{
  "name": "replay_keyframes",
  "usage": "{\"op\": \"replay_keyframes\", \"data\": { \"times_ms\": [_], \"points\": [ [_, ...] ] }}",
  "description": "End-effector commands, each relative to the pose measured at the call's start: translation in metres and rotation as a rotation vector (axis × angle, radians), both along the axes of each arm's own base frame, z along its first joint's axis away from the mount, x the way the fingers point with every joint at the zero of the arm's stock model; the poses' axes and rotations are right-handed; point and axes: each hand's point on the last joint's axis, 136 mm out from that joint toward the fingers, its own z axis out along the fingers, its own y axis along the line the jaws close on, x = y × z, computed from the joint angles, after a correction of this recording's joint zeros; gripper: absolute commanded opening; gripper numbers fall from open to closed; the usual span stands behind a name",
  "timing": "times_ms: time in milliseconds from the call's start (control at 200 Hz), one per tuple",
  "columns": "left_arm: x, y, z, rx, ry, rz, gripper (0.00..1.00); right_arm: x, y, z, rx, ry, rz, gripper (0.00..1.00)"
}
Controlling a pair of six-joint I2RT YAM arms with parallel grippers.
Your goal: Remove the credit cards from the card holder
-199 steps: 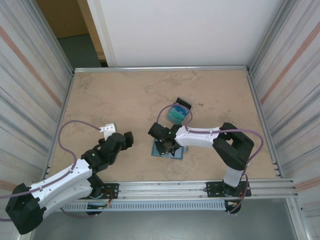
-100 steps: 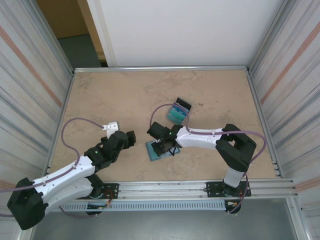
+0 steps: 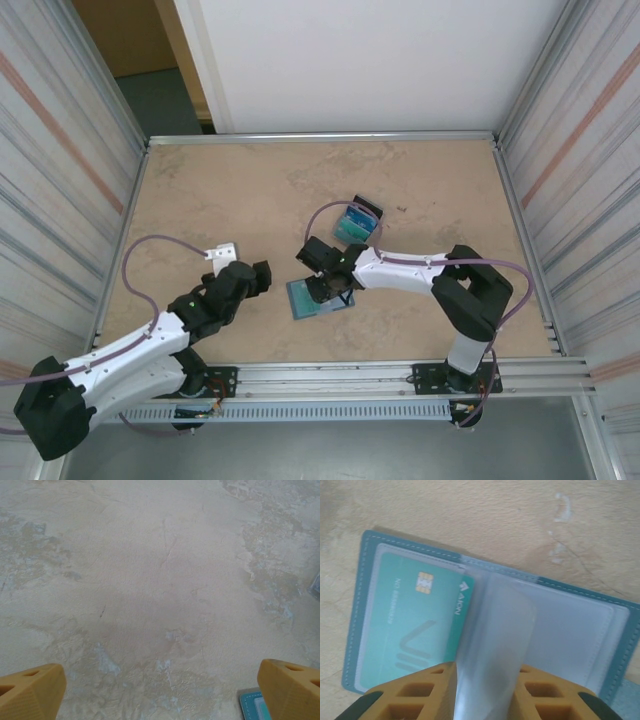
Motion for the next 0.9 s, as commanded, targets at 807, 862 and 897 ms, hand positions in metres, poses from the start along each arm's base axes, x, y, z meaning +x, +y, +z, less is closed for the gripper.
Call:
{"op": "replay_keyframes", "data": {
  "times_ms": [807,862,897],
  "points": [
    [0.001,-0.046,-0.016,0.111,0.181,-0.232,0.99,0.016,-0.068,0.014,-0.011,-0.024,-0.276,0.21],
    [-0.001,-0.051,-0.019,0.129,0.192,-0.259,0.99,0.017,-0.068,0.019,0.012,-0.019,-0.288,0.21],
    [-0.003,-0.054,-0.022,0.146,0.2,-0.275,0.99,0.017,-0.067,0.022,0.034,-0.013,-0.291,0.21]
  ]
}}
